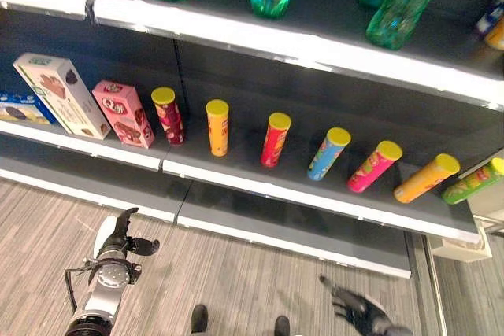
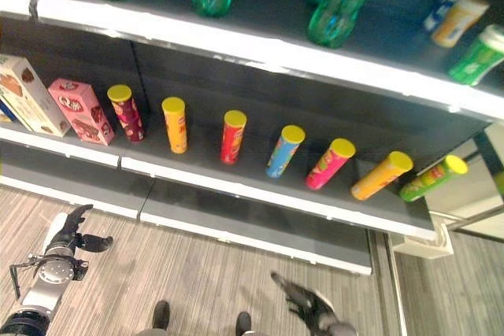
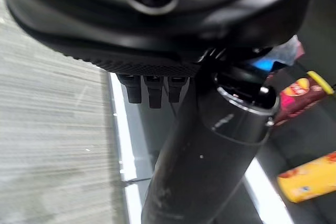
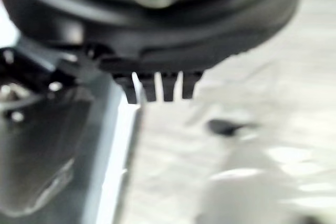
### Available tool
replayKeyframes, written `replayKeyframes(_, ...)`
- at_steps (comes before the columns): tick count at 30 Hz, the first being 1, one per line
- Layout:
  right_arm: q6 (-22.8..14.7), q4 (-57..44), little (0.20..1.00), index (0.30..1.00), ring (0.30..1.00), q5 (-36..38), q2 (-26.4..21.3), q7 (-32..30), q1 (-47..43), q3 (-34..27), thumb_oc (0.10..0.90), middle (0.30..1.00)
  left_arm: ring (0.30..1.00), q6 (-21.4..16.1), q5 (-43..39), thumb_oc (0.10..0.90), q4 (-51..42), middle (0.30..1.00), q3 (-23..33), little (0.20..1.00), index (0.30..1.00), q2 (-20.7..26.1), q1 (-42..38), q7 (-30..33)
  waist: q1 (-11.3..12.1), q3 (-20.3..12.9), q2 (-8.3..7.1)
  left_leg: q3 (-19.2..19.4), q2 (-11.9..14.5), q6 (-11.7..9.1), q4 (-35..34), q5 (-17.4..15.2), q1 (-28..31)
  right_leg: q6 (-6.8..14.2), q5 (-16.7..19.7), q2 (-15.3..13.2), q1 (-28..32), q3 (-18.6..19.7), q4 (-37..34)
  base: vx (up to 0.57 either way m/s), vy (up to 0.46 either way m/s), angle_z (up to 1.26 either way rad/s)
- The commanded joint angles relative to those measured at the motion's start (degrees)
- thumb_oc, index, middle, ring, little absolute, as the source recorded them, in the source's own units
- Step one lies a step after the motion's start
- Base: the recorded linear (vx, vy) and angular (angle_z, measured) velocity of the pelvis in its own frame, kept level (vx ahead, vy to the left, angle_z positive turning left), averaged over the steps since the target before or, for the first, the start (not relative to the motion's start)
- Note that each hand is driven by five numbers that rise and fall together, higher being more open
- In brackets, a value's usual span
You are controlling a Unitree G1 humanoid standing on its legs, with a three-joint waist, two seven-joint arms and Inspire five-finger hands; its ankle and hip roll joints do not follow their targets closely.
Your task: Put the goods on the table back onto the shelves and tidy them up.
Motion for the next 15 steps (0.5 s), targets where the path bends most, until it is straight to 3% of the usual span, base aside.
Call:
replayKeyframes(1, -3.6, -3.91, 0.9, 0.9, 0.9, -2.63, -0.97, -3.95, -1.52, -2.58, 0.8, 0.9, 0.9, -4.19, -1.11, 0.8, 1.43, 0.9, 0.77, 0.9, 0.9, 2.29, -3.79, 0.91, 0.36, -4.95, 1.7, 2.17, 8.8, -5.99, 0.35, 5.57, -0.75, 4.05, -3.18, -4.54, -2.55, -1.68, 4.54, -0.13, -0.203, -0.04)
replayKeyframes(2, -4.25, 3.95, 0.9, 0.9, 0.9, -5.51, 0.8, -7.13, -2.77, -3.47, 0.8, 0.9, 0.9, -4.23, -1.14, 0.8, 1.78, 0.9, -0.95, 0.9, 0.9, 1.04, -3.97, 0.05, -0.68, -4.5, 2.42, 6.37, 10.27, -5.43, 0.97, 9.66, -2.19, 2.62, -3.75, -2.59, -1.3, -3.0, 3.81, -0.17, -0.189, -0.04)
replayKeyframes(3, -4.23, 6.58, 0.9, 0.9, 0.9, -6.87, 1.09, -8.07, -3.88, -3.33, 0.8, 0.9, 0.9, -4.16, -0.75, 0.8, 1.71, 0.9, -1.29, 0.9, 0.9, 0.52, -3.72, -0.34, -1.08, -4.24, 2.29, 9.98, 10.26, -4.15, 1.6, 9.29, -2.52, 2.09, -3.59, -2.2, -0.97, -3.65, 3.33, -0.17, -0.187, 0.09)
replayKeyframes(5, -4.27, 8.2, 0.9, 0.9, 0.9, -8.42, 1.74, -8.3, -4.32, -2.79, 0.8, 0.9, 0.9, -4.21, 0.21, 0.8, 1.62, 0.9, -2.26, 0.9, 0.9, -0.03, -3.6, -0.7, -1.2, -3.98, 2.05, 12.54, 9.65, -3.33, 2.71, 7.94, -2.7, 1.82, -3.33, -2.09, -0.61, -3.81, 2.75, -0.09, -0.082, 0.41)
replayKeyframes(6, -2.39, 8.47, 0.9, 0.9, 0.9, -7.66, 2.18, -6.9, -3.92, -5.53, 0.8, 0.9, 0.9, 2.09, -35.62, 0.8, 15.47, 0.9, 9.96, 0.9, 0.9, -9.51, 6.89, -9.89, 0.18, -3.48, 2.17, 11.99, 7.7, -2.3, 4.02, 6.65, -3.03, 1.67, -2.79, -2.27, -0.04, -3.97, 1.84, -0.12, -0.086, 0.5)
replayKeyframes(7, -3.36, 9.47, 0.9, 0.9, 0.9, -9.4, 1.99, -9.72, -4.98, -5.28, 0.8, 0.9, 0.9, -5.57, -25.58, 0.8, 15.01, 0.9, 7.12, 0.9, 0.9, -12.65, 12.17, -10.15, 1.17, -3.26, 2.03, 9.44, 4.56, -1.29, 4.91, 4.64, -3.48, 1.73, -2.13, -2.52, 0.09, -3.98, 0.71, -0.1, -0.045, 0.07)
replayKeyframes(8, -4.33, 9.99, 0.9, 0.9, 0.9, -9.52, 2.62, -8.57, -5.42, -6.34, 0.8, 0.9, 0.9, -4.95, -20.74, 0.8, 16.14, 0.9, 5.48, 0.9, 0.9, -12.55, 12.15, -11.29, 1.67, -3.39, 1.82, 6.93, 1.8, -0.37, 5.99, 3.09, -4.42, 1.76, -1.7, -2.89, -0.27, -4.43, 0.41, -0.08, -0.051, -0.38)
replayKeyframes(10, -5.32, 10.26, 0.9, 0.9, 0.9, -9.63, 3.21, -9.1, -6.02, -5.97, 0.8, 0.9, 0.9, -6.17, -20.64, 0.8, 15.84, 0.9, 3.32, 0.9, 0.9, -12.75, 11.55, -12.34, 2.14, -3.28, 1.36, 4.37, -3.23, 1.81, 7.45, -0.87, -4.92, 1.88, -1.42, -3.25, -0.91, -4.62, 0.72, -0.04, -0.003, 0.07)
replayKeyframes(15, -5.59, 12.96, 0.9, 0.9, 0.9, -9.26, 4.54, -10.03, -7.51, -5.07, 0.8, 0.9, 0.9, -5.79, -18.01, 0.8, 12.0, 0.9, -0.28, 0.9, 0.9, -12.32, 11.99, -11.91, 1.07, -4.59, 2.08, 5.32, -4.4, 2.5, 1.45, -0.14, -1.02, 2.64, 0.23, -3.91, -2.16, -4.44, 0.66, 0.03, 0.105, 0.39)
